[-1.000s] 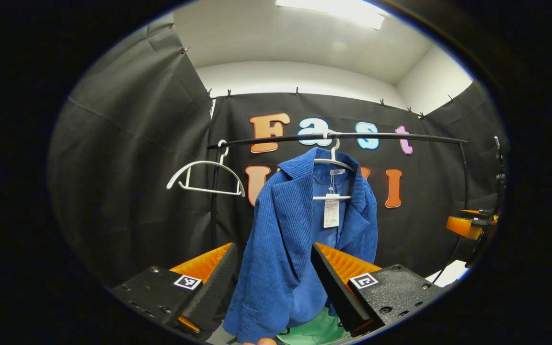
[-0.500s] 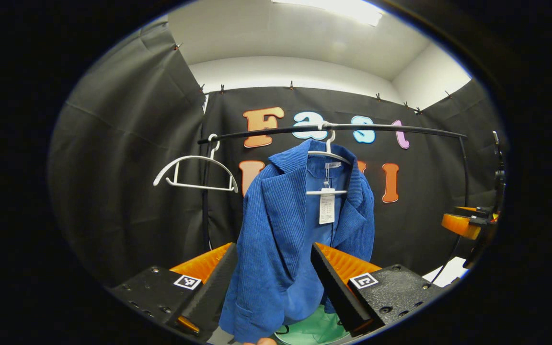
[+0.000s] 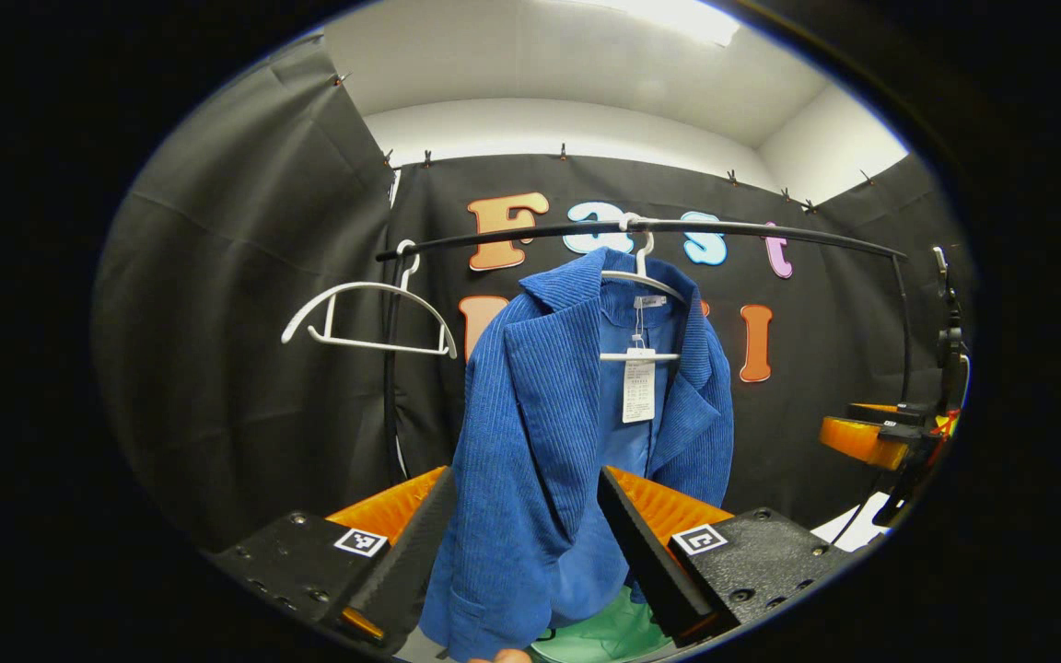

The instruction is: Grasp the clothes on the hanger with both hands and then place them into the laundry hamper below.

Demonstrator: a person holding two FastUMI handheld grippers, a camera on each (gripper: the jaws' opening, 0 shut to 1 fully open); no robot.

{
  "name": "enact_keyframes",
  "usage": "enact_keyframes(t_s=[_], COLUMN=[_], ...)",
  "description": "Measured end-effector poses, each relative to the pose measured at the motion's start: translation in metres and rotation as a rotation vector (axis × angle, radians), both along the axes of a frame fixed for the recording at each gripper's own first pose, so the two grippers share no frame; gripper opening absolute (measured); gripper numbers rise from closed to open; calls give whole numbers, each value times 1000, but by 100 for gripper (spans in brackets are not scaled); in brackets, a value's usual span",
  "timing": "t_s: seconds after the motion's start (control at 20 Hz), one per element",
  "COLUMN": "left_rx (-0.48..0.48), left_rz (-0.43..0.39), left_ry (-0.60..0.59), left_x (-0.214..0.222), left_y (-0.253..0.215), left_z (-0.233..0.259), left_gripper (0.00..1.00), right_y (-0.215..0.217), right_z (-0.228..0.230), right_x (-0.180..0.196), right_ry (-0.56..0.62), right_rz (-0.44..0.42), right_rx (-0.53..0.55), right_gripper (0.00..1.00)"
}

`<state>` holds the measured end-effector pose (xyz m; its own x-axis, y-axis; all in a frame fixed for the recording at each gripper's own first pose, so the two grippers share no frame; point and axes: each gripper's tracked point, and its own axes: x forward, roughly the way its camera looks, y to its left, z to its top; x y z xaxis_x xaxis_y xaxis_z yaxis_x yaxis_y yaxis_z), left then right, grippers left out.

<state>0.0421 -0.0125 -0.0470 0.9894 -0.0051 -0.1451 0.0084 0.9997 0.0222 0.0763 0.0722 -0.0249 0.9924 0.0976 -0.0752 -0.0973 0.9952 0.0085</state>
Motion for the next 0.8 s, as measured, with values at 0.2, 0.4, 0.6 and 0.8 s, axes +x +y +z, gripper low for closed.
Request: enact_keyframes(t_s=[0.2, 0.4, 0.6, 0.8], left_rx=[-3, -8, 18, 35], left_rz=[2, 9, 38, 54], left_ry=[20, 19, 29, 25], left_x=[17, 37, 55, 68], left_y=[-5, -9, -7, -5], left_z=[-10, -14, -21, -24], left_gripper=[97, 97, 97, 98], right_y=[27, 52, 63, 69], right_z=[-10, -21, -25, -22], right_x=[30, 58, 81, 108], right_ry=[26, 52, 56, 43], right_rz=[24, 41, 26, 5], right_rx=[3, 6, 40, 47], right_gripper=[97, 100, 97, 97])
